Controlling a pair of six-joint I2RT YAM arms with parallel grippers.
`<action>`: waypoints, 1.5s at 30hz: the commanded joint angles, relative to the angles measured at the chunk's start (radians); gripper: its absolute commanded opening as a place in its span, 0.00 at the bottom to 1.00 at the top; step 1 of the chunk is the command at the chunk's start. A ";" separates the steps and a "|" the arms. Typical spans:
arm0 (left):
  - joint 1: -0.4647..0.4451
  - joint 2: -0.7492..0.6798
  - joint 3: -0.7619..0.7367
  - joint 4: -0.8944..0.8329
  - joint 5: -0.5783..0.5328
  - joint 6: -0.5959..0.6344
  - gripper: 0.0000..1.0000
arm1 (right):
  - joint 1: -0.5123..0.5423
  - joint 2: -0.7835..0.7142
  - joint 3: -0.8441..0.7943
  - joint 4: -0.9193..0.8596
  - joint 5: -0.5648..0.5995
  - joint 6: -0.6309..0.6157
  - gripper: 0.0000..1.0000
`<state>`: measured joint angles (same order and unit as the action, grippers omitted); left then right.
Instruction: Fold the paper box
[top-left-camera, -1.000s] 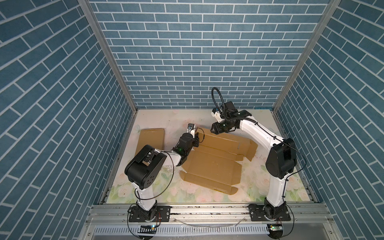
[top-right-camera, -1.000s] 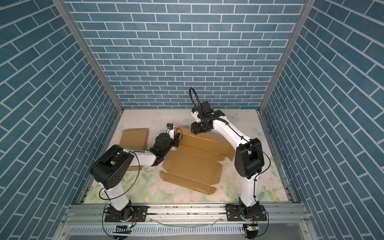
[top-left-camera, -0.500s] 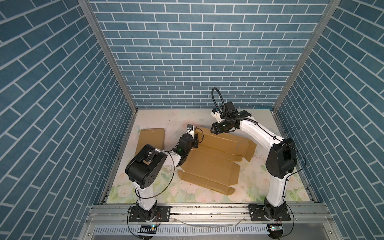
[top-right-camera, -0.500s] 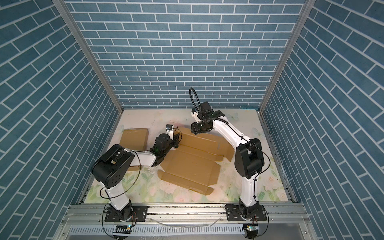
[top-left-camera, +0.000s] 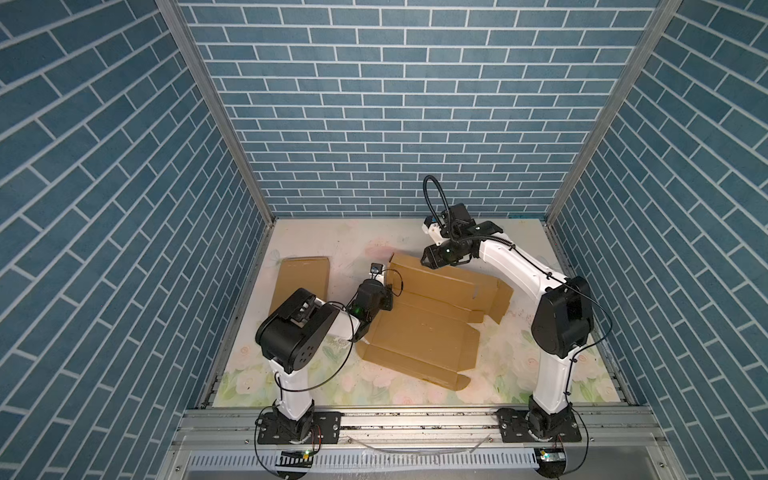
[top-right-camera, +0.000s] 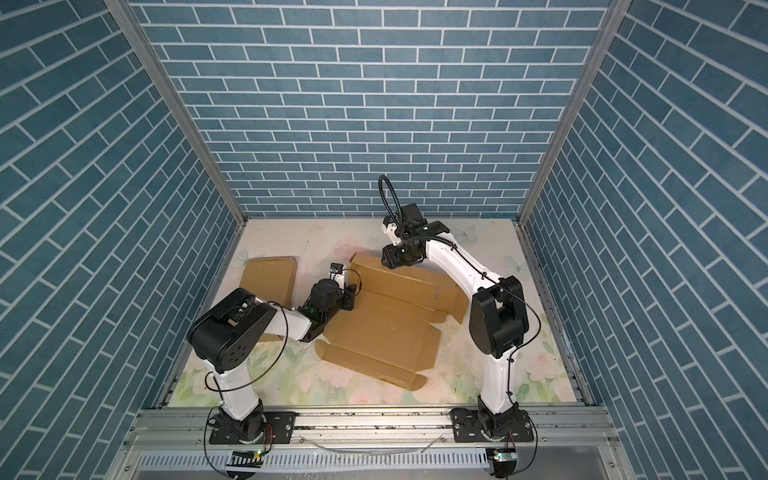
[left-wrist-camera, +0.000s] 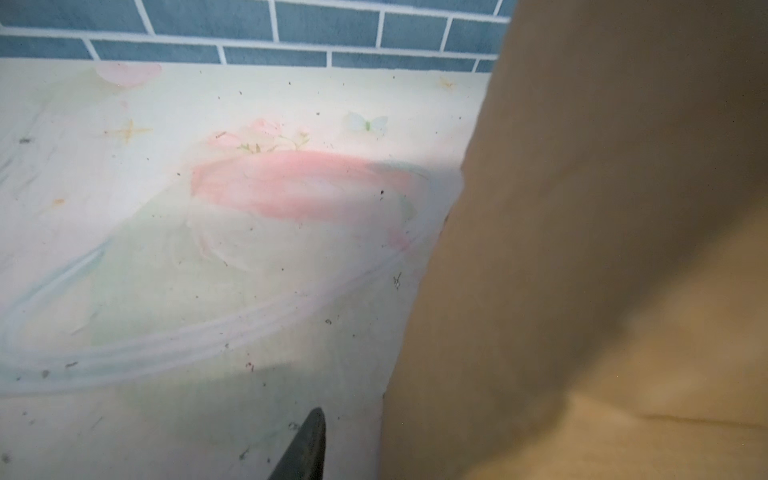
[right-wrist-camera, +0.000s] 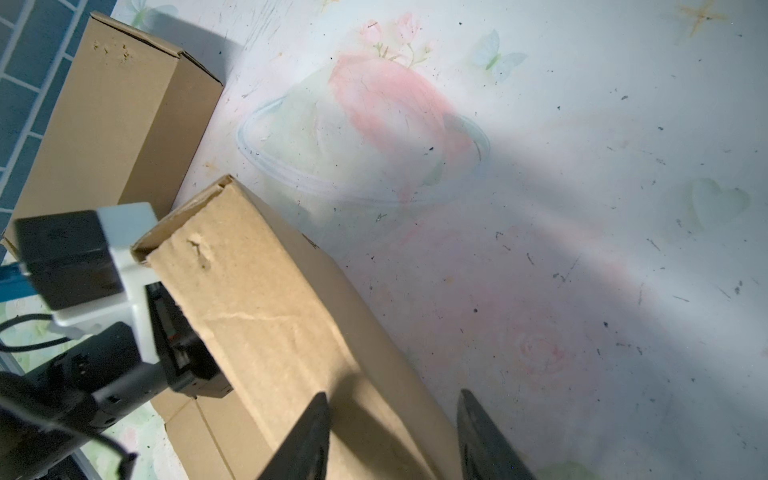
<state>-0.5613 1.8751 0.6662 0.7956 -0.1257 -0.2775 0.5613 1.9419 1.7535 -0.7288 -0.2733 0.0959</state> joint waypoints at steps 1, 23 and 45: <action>0.005 0.041 0.029 0.013 0.005 0.007 0.37 | 0.001 0.022 -0.048 -0.100 0.019 -0.044 0.49; -0.012 0.075 -0.072 0.189 -0.150 -0.014 0.07 | -0.073 -0.195 -0.071 -0.074 0.016 0.152 0.62; -0.023 0.094 -0.153 0.320 -0.175 -0.005 0.11 | -0.268 -0.338 -0.245 -0.141 -0.059 0.414 0.57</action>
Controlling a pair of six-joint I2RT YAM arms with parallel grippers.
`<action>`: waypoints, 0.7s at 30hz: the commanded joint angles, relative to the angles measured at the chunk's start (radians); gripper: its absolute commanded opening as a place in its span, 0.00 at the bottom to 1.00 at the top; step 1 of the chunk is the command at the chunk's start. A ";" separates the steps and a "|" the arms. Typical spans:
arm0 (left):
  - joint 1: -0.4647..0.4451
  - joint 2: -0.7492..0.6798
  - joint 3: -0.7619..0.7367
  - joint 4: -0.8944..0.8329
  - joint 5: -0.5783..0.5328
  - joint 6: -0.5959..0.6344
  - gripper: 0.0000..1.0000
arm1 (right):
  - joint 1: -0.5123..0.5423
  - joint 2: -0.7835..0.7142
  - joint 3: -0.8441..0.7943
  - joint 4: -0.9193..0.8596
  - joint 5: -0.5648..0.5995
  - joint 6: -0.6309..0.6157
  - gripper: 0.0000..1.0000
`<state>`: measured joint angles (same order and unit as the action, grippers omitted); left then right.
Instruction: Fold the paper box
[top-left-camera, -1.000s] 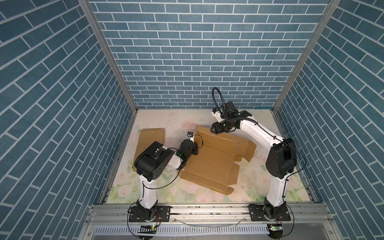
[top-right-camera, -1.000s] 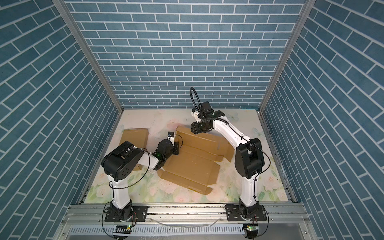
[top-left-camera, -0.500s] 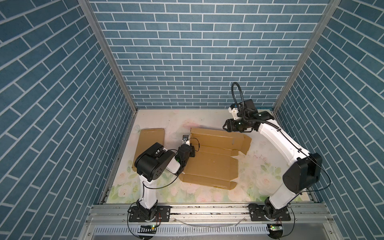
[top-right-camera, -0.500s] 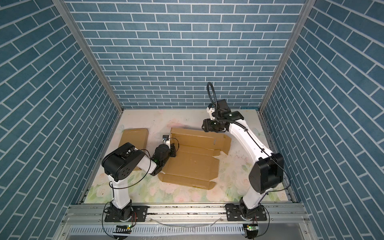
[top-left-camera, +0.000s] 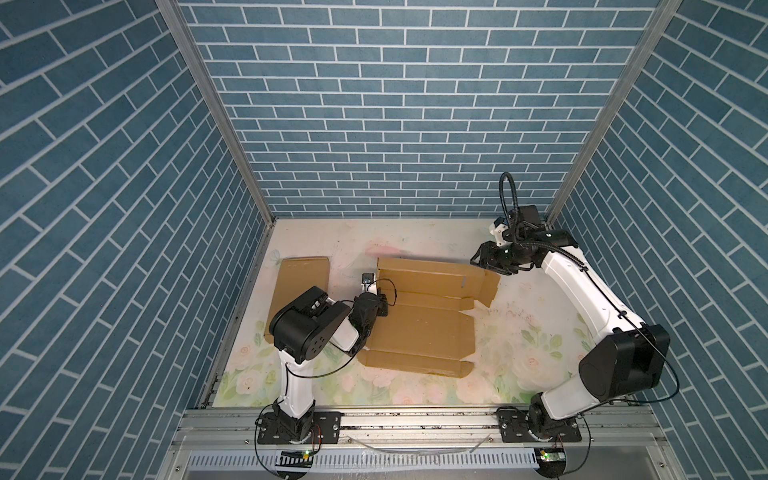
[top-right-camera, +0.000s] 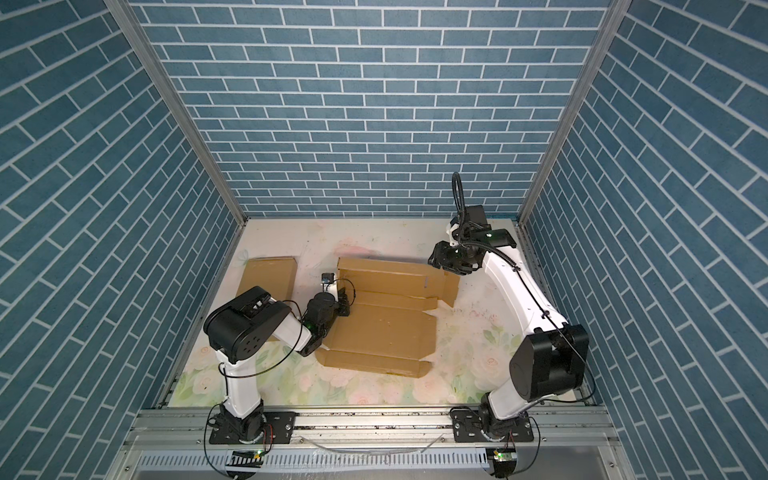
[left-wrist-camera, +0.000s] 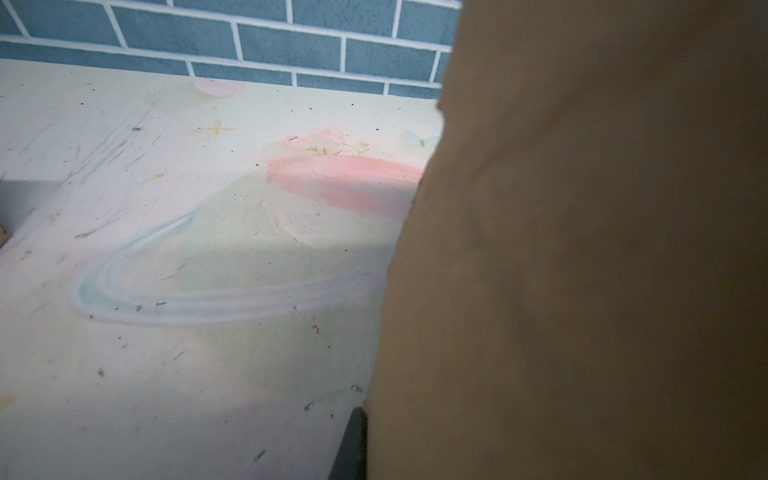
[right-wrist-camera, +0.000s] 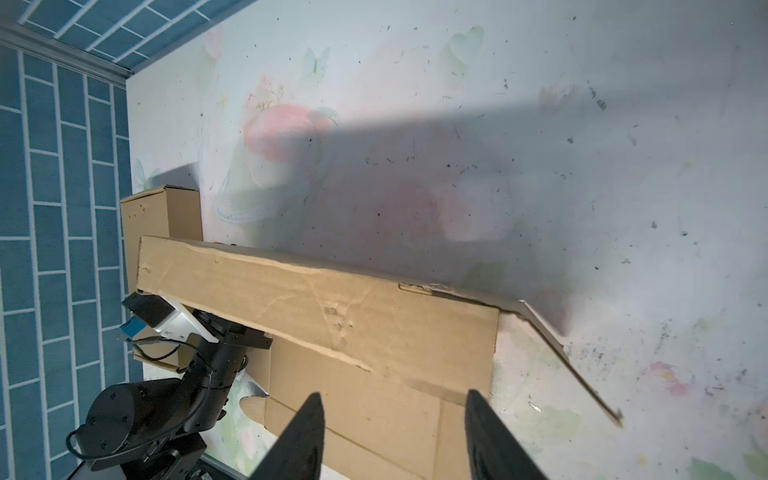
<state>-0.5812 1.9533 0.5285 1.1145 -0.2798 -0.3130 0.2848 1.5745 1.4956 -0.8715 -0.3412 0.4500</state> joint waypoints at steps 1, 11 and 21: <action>-0.003 0.019 -0.016 0.002 -0.021 0.033 0.11 | 0.009 0.043 0.016 0.002 0.021 0.062 0.59; -0.004 0.035 -0.021 0.019 -0.024 0.048 0.11 | 0.027 0.128 0.027 -0.016 -0.035 0.060 0.67; -0.003 0.039 -0.021 0.025 -0.016 0.056 0.11 | 0.028 0.138 -0.080 0.193 -0.254 0.177 0.55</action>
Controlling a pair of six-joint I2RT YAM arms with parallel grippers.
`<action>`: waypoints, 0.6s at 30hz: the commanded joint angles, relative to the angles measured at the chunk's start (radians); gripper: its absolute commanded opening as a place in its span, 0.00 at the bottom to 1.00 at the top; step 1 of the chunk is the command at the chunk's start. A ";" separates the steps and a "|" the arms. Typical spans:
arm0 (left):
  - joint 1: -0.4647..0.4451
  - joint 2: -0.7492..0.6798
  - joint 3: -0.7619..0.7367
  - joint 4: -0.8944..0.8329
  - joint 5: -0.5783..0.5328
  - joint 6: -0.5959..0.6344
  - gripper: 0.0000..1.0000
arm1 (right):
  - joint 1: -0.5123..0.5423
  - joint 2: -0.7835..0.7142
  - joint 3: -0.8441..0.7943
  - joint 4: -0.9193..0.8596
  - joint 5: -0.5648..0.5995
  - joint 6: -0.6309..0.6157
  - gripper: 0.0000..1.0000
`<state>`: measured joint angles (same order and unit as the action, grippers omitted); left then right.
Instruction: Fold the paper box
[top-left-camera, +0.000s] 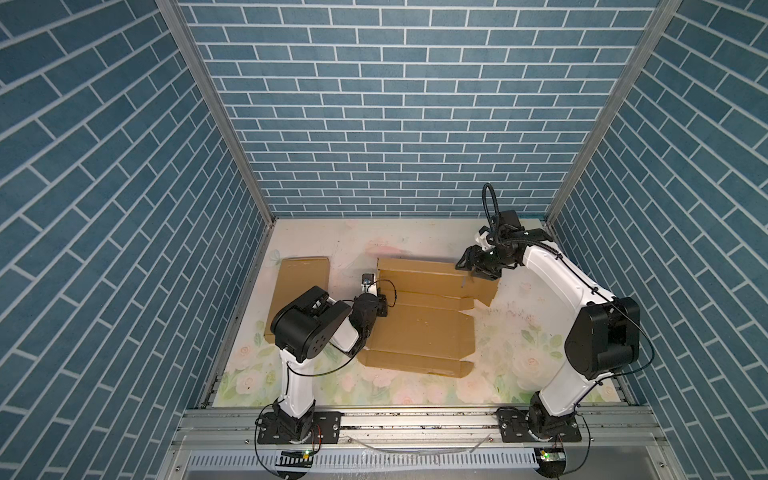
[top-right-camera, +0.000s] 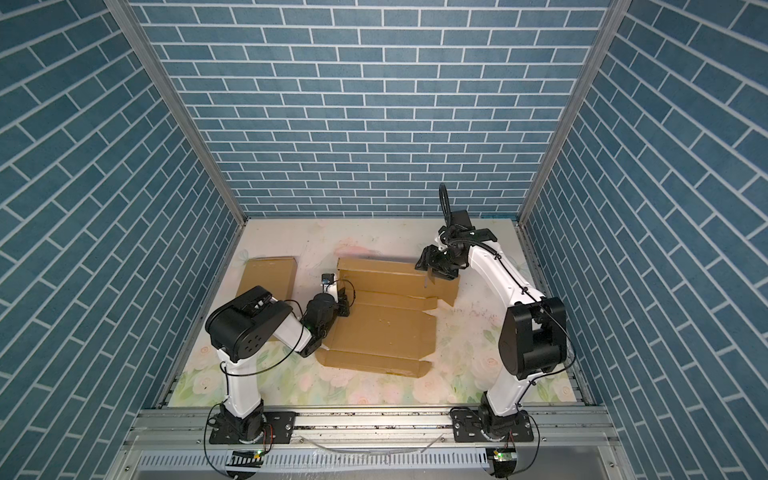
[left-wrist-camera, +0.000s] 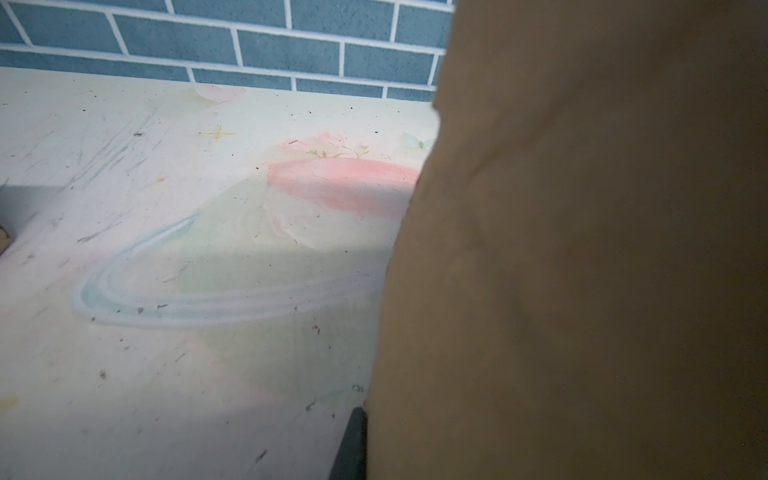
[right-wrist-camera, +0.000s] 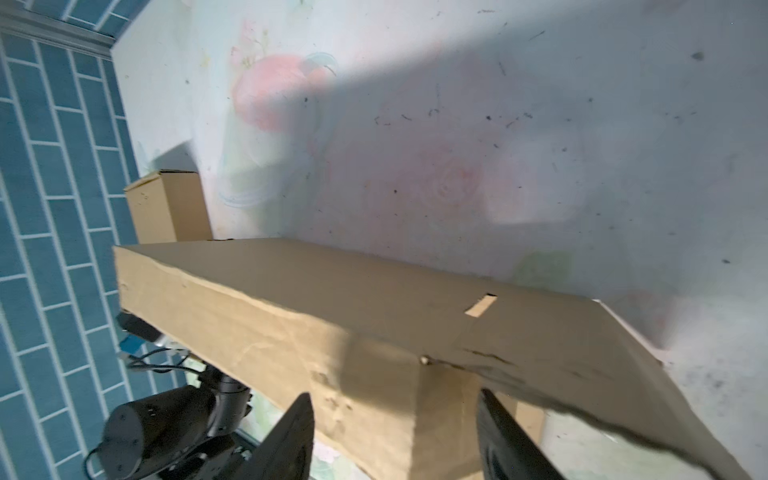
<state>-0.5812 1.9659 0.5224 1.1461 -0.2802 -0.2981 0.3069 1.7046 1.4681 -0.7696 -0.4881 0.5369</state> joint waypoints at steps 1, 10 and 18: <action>-0.003 0.028 -0.015 -0.007 -0.015 0.043 0.11 | 0.006 0.008 -0.070 0.124 -0.130 0.107 0.52; -0.003 0.029 -0.020 -0.002 -0.015 0.047 0.10 | -0.013 -0.011 -0.115 0.178 -0.166 0.127 0.46; -0.003 0.031 -0.034 0.008 -0.021 0.049 0.10 | -0.117 -0.130 -0.142 0.070 -0.120 -0.010 0.55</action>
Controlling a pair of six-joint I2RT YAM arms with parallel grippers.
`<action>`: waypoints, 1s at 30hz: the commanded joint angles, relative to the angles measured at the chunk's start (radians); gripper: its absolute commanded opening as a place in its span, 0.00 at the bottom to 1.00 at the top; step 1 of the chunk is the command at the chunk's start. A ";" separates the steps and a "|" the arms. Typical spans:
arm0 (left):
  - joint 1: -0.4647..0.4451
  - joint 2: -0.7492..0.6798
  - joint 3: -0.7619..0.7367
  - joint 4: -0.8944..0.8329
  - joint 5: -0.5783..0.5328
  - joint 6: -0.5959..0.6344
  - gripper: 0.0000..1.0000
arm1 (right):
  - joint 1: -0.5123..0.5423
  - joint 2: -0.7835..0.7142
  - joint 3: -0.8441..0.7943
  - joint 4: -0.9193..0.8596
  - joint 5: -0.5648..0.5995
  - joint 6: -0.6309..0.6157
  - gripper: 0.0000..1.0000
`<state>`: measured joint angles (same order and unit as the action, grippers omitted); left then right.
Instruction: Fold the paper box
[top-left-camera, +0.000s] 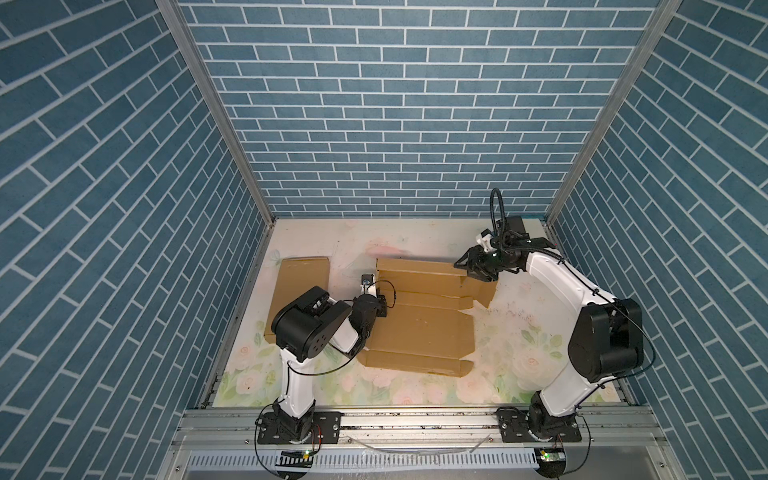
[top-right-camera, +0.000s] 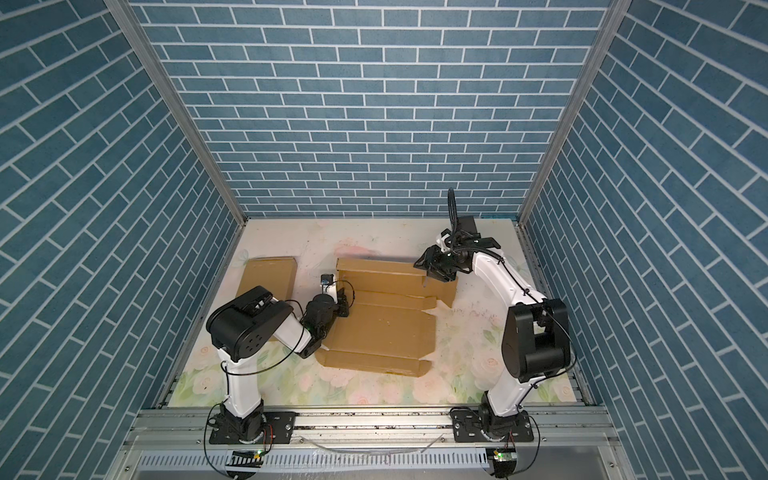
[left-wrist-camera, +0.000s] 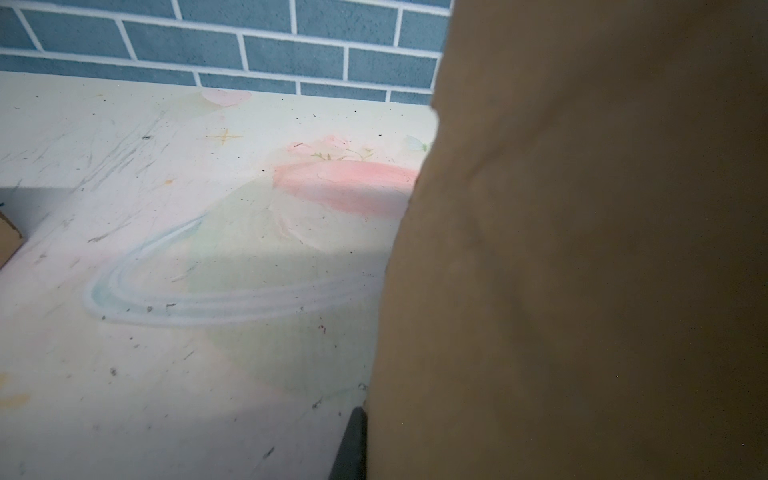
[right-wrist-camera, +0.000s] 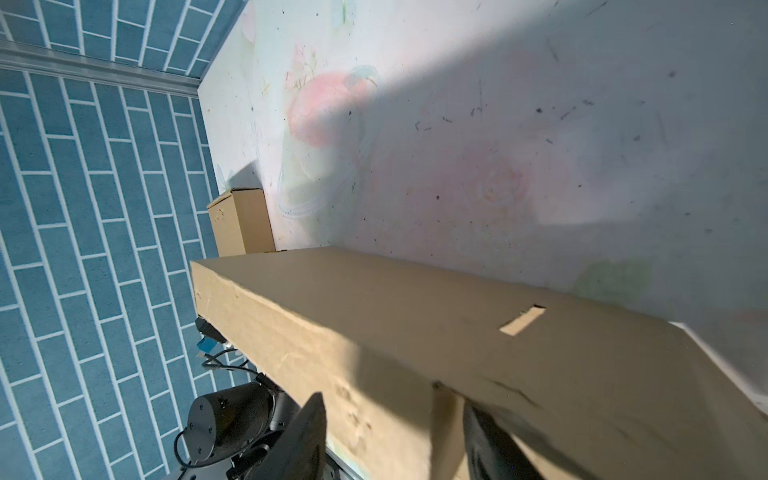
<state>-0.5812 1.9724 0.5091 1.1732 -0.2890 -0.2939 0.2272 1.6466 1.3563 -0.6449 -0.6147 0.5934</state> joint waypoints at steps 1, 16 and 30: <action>-0.003 0.026 -0.021 -0.019 -0.013 0.047 0.10 | -0.056 -0.086 -0.034 -0.065 0.010 -0.082 0.55; -0.002 0.026 -0.003 -0.055 -0.006 0.045 0.10 | -0.244 -0.106 -0.237 0.203 0.342 -0.293 0.50; 0.000 -0.001 0.036 -0.158 -0.010 0.025 0.10 | -0.128 0.011 -0.293 0.354 0.101 -0.459 0.51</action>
<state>-0.5812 1.9736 0.5350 1.1347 -0.2890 -0.2943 0.0700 1.6901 1.1141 -0.2836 -0.4320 0.2283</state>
